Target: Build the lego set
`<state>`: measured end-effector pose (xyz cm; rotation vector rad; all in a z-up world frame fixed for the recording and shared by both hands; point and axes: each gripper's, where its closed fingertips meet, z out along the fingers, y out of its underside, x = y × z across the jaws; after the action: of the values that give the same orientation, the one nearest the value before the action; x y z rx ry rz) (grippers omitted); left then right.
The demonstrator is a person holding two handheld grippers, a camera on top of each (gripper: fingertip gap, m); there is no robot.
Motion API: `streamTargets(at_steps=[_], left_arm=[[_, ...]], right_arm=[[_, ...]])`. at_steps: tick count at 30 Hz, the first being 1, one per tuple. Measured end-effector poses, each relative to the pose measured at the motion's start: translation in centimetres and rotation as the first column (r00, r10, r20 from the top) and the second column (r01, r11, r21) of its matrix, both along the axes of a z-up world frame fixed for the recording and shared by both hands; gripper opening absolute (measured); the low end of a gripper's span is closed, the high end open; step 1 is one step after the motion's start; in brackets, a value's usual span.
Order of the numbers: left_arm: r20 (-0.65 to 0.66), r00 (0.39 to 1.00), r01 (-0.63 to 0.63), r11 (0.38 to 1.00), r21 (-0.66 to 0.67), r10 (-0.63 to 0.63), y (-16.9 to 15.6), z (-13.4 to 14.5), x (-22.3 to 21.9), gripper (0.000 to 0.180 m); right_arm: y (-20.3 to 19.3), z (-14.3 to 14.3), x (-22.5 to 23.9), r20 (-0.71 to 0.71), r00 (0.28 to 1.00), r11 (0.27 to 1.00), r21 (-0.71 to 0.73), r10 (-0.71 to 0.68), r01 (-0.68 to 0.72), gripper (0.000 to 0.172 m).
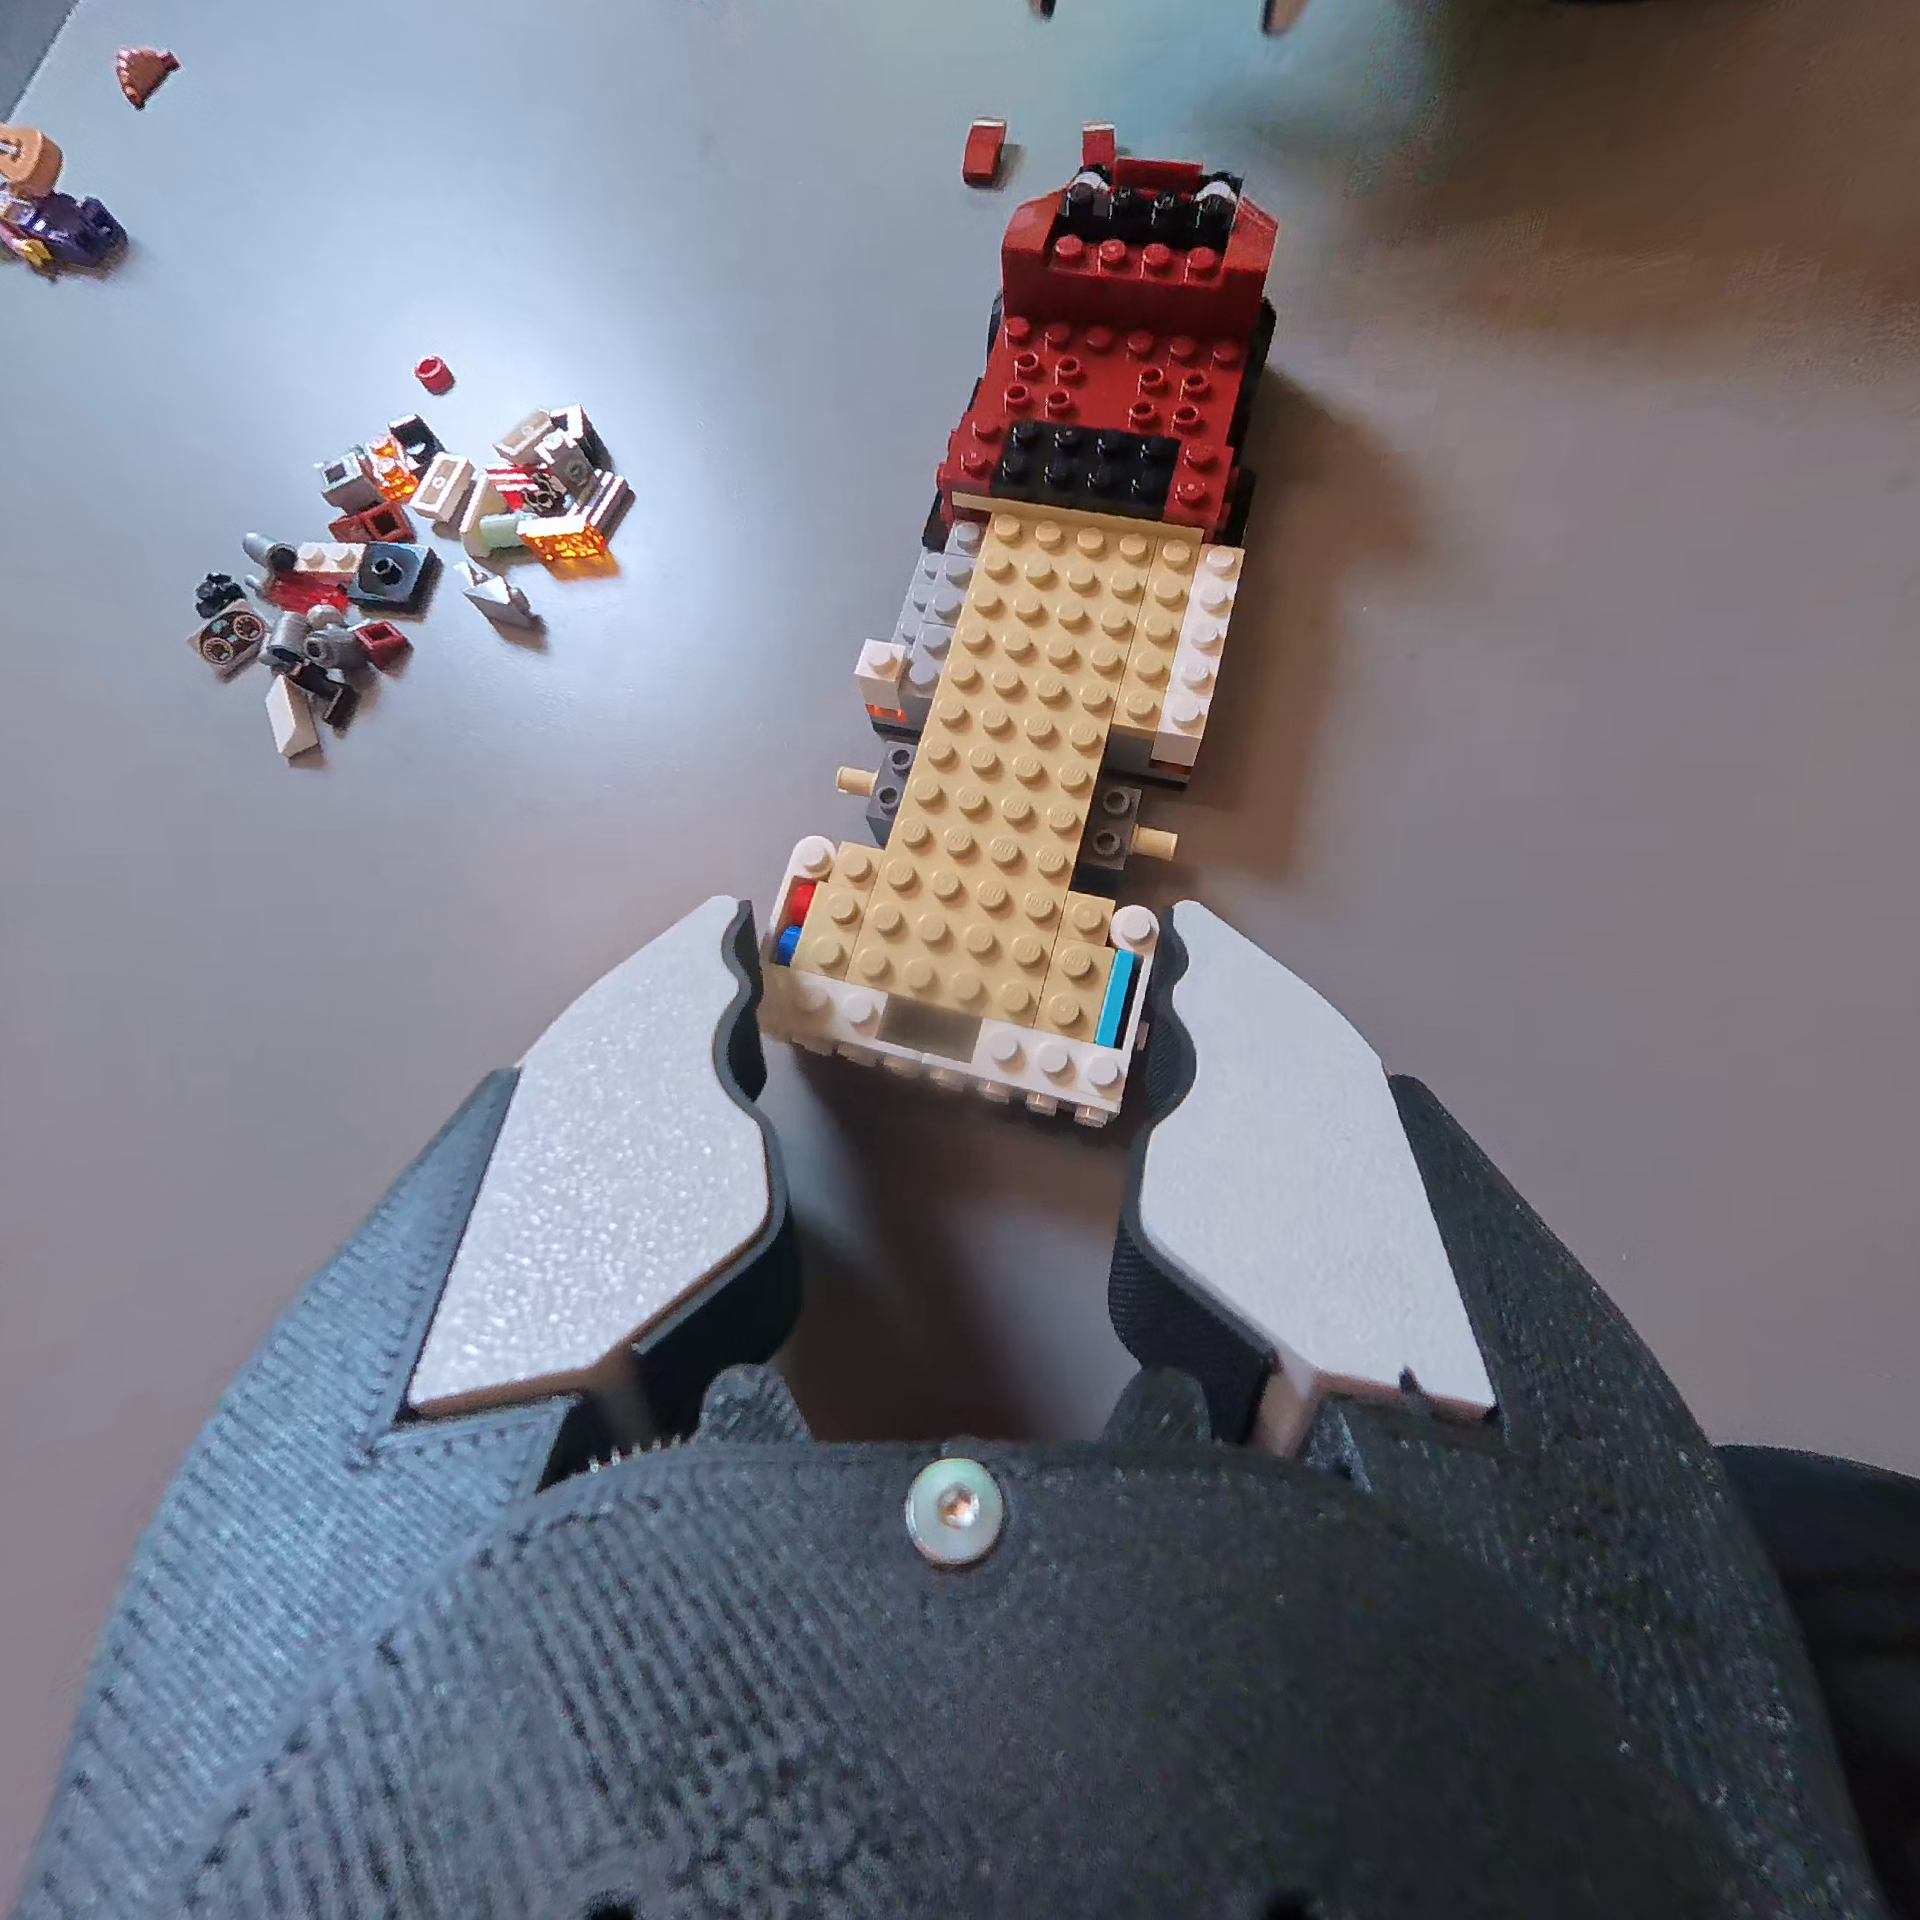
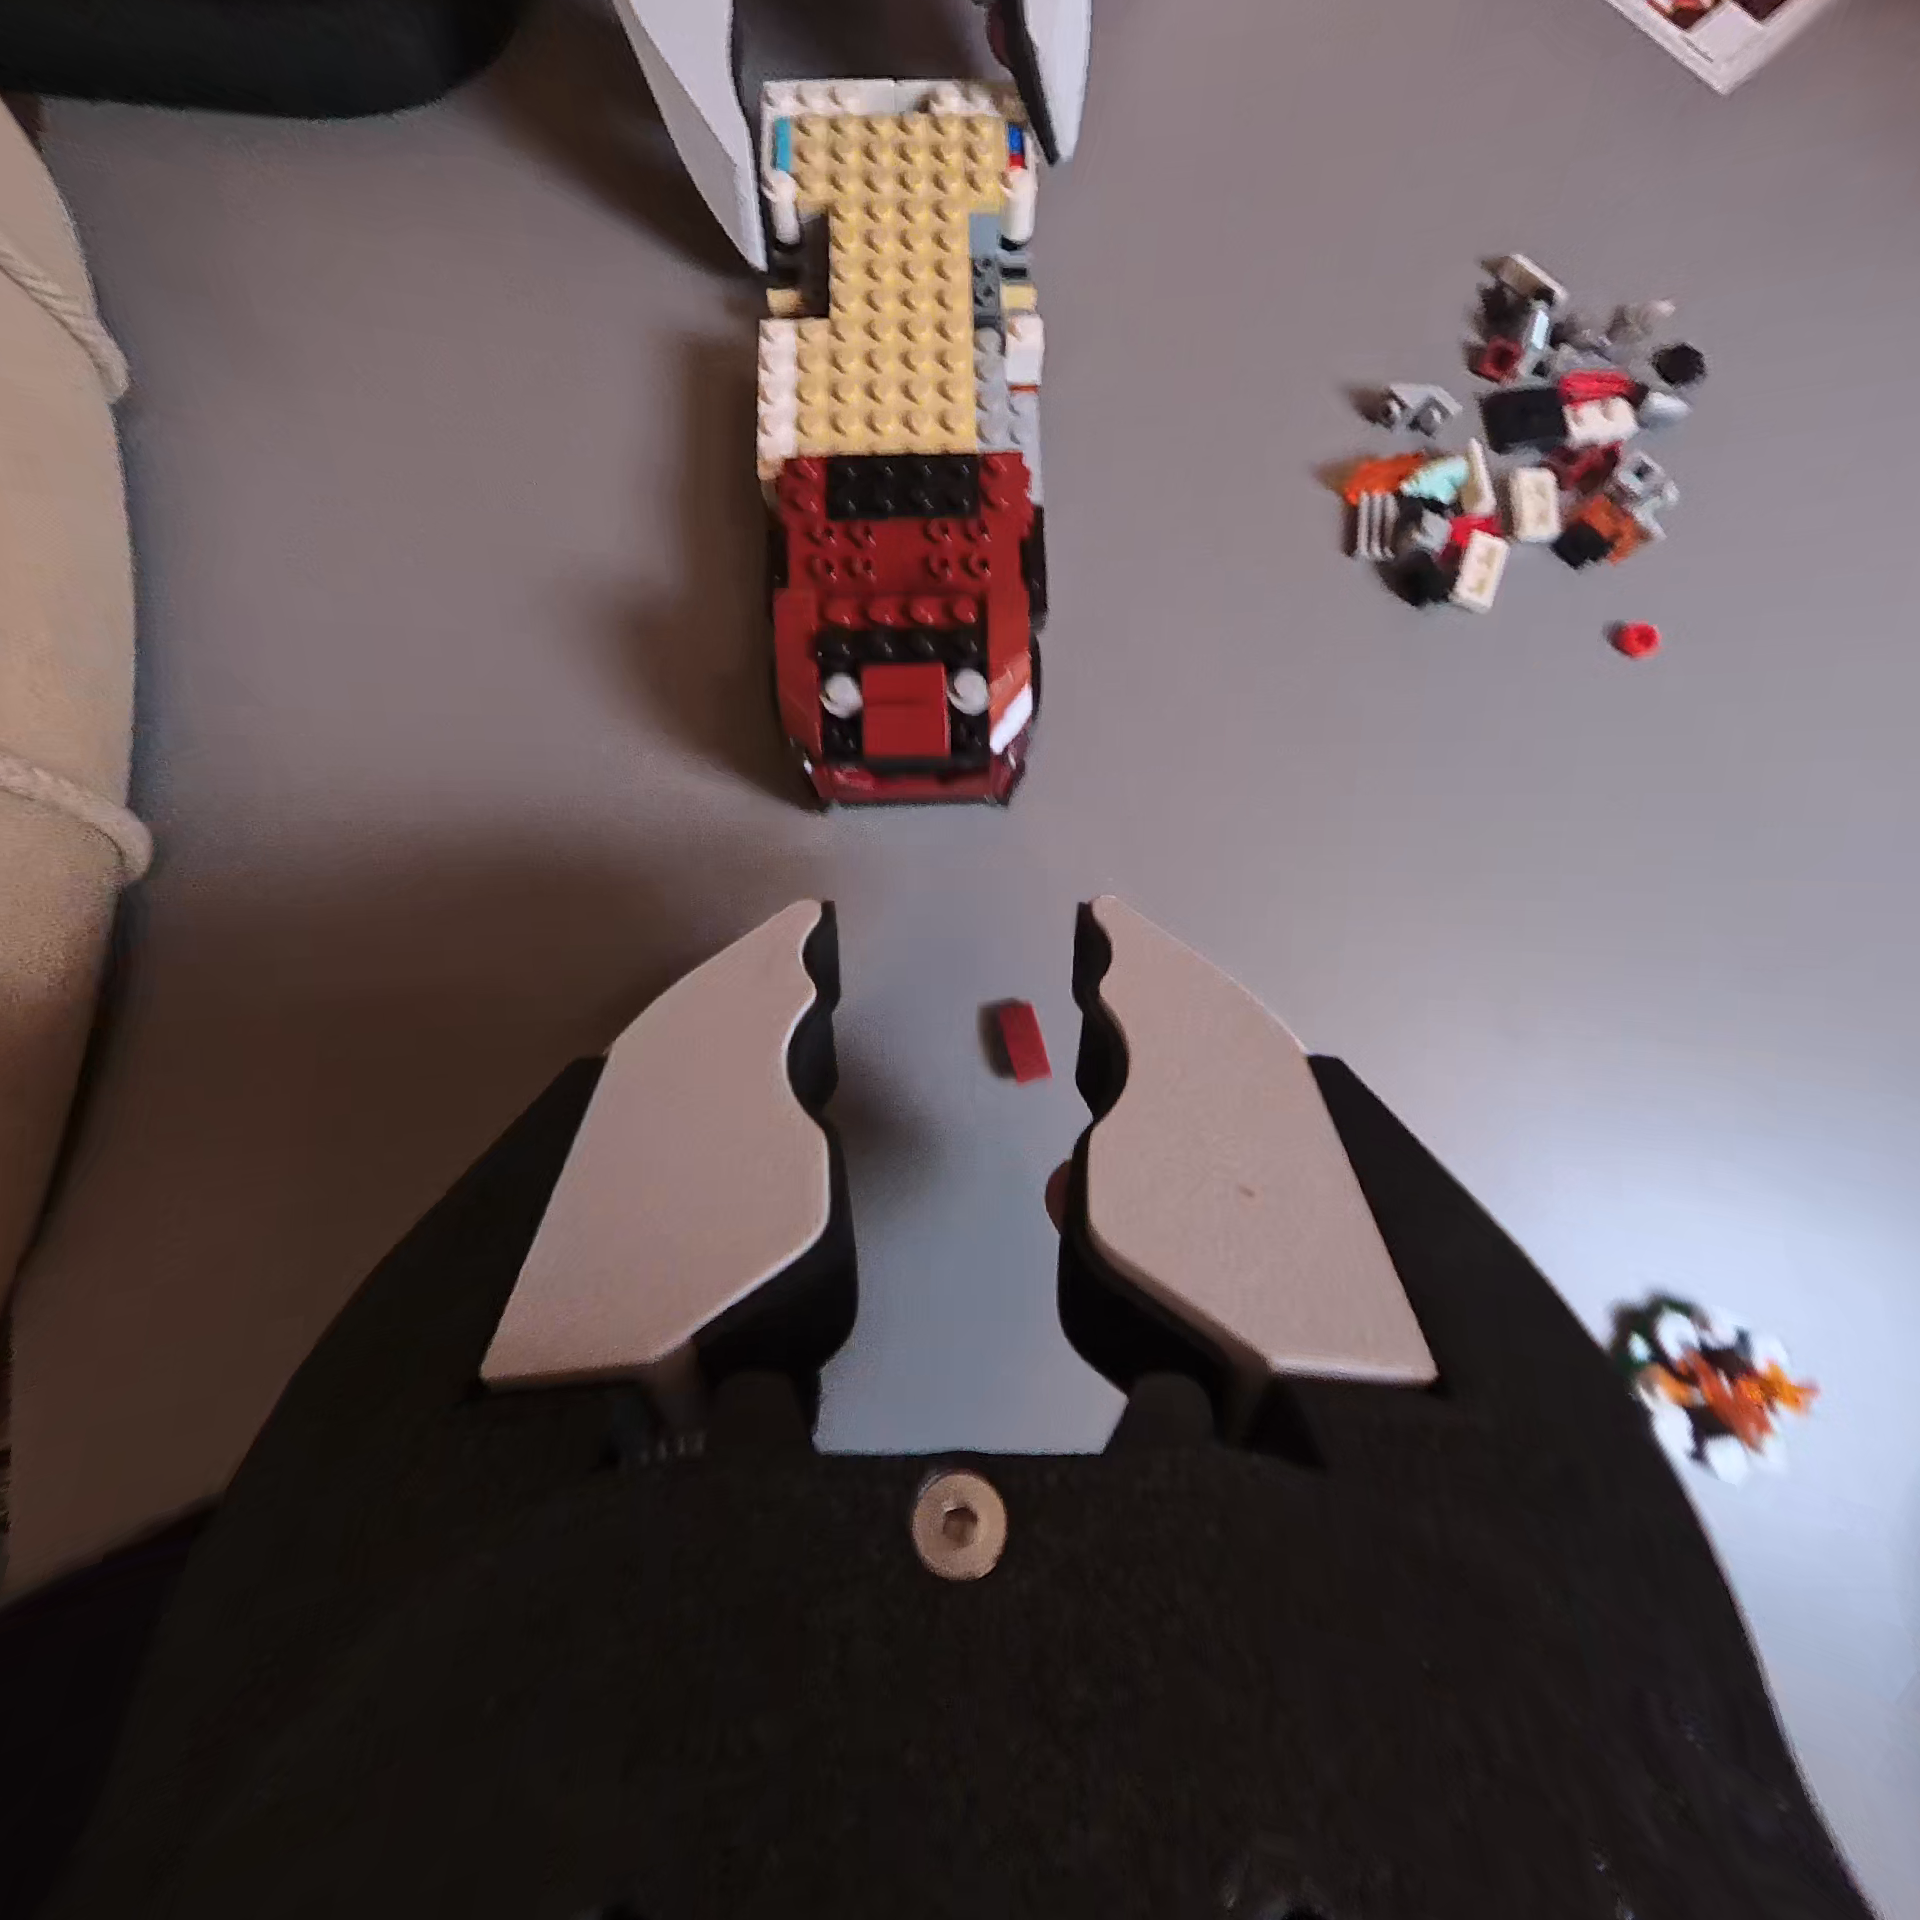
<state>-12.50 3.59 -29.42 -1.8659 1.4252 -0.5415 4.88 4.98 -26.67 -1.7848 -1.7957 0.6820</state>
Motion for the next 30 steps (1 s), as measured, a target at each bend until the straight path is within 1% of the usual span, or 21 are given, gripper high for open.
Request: streamTargets(at_steps=[3, 5, 11, 20, 26, 30], left_arm=[[0.001, 1.0, 0.002, 1.0, 0.001, -0.002, 0.0, 0.0, 0.0, 0.072], [0.003, 1.0, 0.003, 1.0, 0.001, -0.003, 0.0, 0.0, 0.0, 0.072], [0.001, 1.0, 0.001, 1.0, 0.003, -0.001, 0.0, 0.0, 0.1, 0.072], [-0.009, 1.0, 0.006, 1.0, 0.018, -0.006, -0.1, 0.0, 0.1, 0.071], [-0.006, 1.0, 0.013, 0.999, 0.05, -0.012, -0.4, 0.8, 0.2, 0.069], [-0.003, 1.0, 0.009, 0.998, 0.06, -0.008, -0.3, 0.9, 0.1, 0.069]], right_arm=[[1.1, -0.5, 2.7, 0.049, 0.998, 0.999, 0.02, -0.044, 0.043, 0.027], [1.2, -1.2, 3.3, 0.076, 0.996, 0.999, 0.008, -0.036, 0.036, 0.022], [1.6, -2.8, 2.6, 0.154, 0.988, 1.0, -0.008, 0.02, -0.019, 0.022], [1.6, -3.4, 2.1, 0.232, 0.971, 0.999, -0.016, 0.053, -0.051, 0.012], [1.4, -3.6, 2.4, 0.272, 0.961, 0.999, -0.012, 0.049, -0.047, 0.009], [1.4, -3.3, 2.4, 0.278, 0.959, 0.999, -0.009, 0.049, -0.048, 0.012]])
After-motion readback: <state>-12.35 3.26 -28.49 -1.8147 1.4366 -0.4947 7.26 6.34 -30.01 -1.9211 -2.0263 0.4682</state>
